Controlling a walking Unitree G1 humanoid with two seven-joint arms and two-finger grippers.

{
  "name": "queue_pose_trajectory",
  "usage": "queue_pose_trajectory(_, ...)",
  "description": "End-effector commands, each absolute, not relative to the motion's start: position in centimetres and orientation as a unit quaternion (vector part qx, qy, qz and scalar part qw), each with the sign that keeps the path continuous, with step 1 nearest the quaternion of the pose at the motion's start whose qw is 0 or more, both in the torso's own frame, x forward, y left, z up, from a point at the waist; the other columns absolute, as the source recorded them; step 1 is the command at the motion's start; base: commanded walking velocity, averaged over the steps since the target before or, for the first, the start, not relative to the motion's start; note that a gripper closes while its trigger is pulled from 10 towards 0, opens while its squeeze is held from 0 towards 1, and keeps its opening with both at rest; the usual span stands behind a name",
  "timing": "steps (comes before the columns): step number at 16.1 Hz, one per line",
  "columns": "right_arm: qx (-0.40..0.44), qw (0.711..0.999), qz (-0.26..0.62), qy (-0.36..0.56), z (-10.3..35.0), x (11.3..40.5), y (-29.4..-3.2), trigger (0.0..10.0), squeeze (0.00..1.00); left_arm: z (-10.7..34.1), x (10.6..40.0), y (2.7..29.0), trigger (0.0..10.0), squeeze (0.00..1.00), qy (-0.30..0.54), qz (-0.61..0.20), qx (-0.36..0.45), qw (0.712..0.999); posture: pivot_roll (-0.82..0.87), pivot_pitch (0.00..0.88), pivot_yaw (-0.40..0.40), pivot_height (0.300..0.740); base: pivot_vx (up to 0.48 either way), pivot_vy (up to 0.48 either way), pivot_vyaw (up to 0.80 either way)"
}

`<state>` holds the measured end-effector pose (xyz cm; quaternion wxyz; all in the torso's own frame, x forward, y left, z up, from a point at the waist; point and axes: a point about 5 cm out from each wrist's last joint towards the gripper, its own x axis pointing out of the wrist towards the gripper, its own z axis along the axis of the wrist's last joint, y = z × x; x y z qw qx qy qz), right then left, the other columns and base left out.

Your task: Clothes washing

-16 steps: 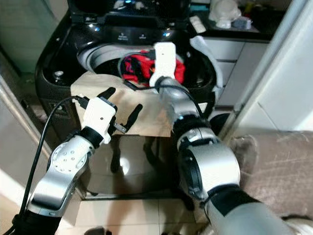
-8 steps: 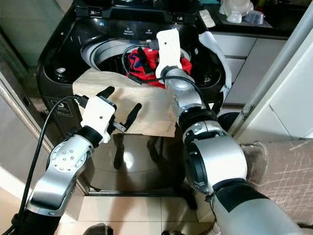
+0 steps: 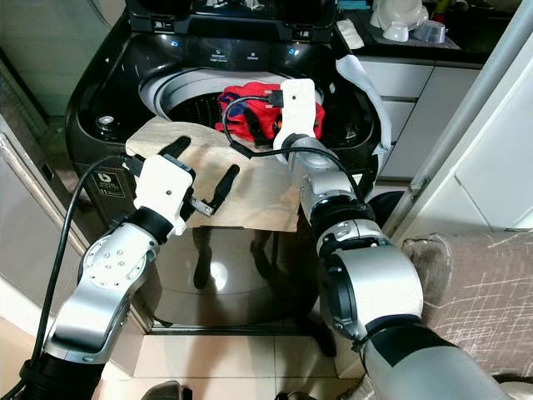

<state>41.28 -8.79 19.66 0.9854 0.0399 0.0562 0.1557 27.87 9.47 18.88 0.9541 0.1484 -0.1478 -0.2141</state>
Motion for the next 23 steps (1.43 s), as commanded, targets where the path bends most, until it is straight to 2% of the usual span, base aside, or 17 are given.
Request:
queue_pose_trajectory(1, 0.052, 0.984, 0.150, 0.075, 20.5, 41.6, -8.7, 10.0, 0.00, 19.7, 27.7, 9.4, 10.0, 0.00, -0.166, -0.209, 0.157, 0.951, 0.14, 0.009, -0.046, 0.740, 0.000, 0.000, 0.00)
queue_pose_trajectory(3, 0.060, 0.984, 0.130, 0.110, 19.7, 41.5, -8.7, 10.0, 0.00, 19.9, 27.7, 9.3, 10.0, 0.00, -0.169, -0.208, 0.160, 0.950, 0.15, 0.007, -0.051, 0.740, 0.000, 0.000, 0.00)
queue_pose_trajectory(6, 0.044, 0.988, 0.112, 0.100, 20.3, 41.7, -8.2, 10.0, 0.00, 21.2, 27.5, 9.5, 10.0, 0.00, -0.205, -0.190, 0.153, 0.948, 0.17, 0.005, -0.063, 0.740, 0.160, 0.000, 0.00)
queue_pose_trajectory(8, 0.024, 0.988, 0.114, 0.104, 20.4, 41.6, -7.6, 10.0, 0.00, 24.9, 26.7, 9.9, 10.0, 0.00, -0.303, -0.153, 0.157, 0.927, 0.17, 0.008, -0.073, 0.740, 0.476, 0.000, 0.00)
queue_pose_trajectory(9, 0.029, 0.986, 0.117, 0.114, 20.1, 41.5, -7.3, 10.0, 0.00, 26.8, 26.3, 10.0, 10.0, 0.00, -0.350, -0.139, 0.186, 0.908, 0.18, 0.007, -0.078, 0.740, 0.465, 0.000, 0.00)
queue_pose_trajectory(11, 0.031, 0.984, 0.108, 0.135, 19.1, 41.3, -7.4, 10.0, 0.00, 28.5, 26.2, 10.3, 10.0, 0.00, -0.377, -0.125, 0.200, 0.896, 0.18, 0.008, -0.083, 0.740, 0.465, 0.000, 0.00)
queue_pose_trajectory(17, -0.004, 0.988, 0.074, 0.139, 18.2, 41.2, -8.7, 10.0, 0.00, 29.5, 26.2, 9.7, 10.0, 0.00, -0.393, -0.136, 0.207, 0.886, 0.18, 0.011, -0.083, 0.740, 0.471, 0.000, 0.00)
queue_pose_trajectory(20, -0.026, 0.996, 0.049, 0.076, 20.7, 41.9, -9.0, 10.0, 0.00, 29.3, 26.2, 9.9, 10.0, 0.00, -0.387, -0.129, 0.203, 0.890, 0.18, 0.014, -0.081, 0.740, 0.000, 0.000, 0.00)
queue_pose_trajectory(23, -0.032, 0.998, 0.055, 0.002, 23.8, 42.3, -8.5, 10.0, 0.00, 27.8, 27.2, 10.4, 10.0, 0.00, -0.334, -0.112, 0.200, 0.914, 0.18, 0.018, -0.081, 0.740, 0.000, 0.000, 0.00)
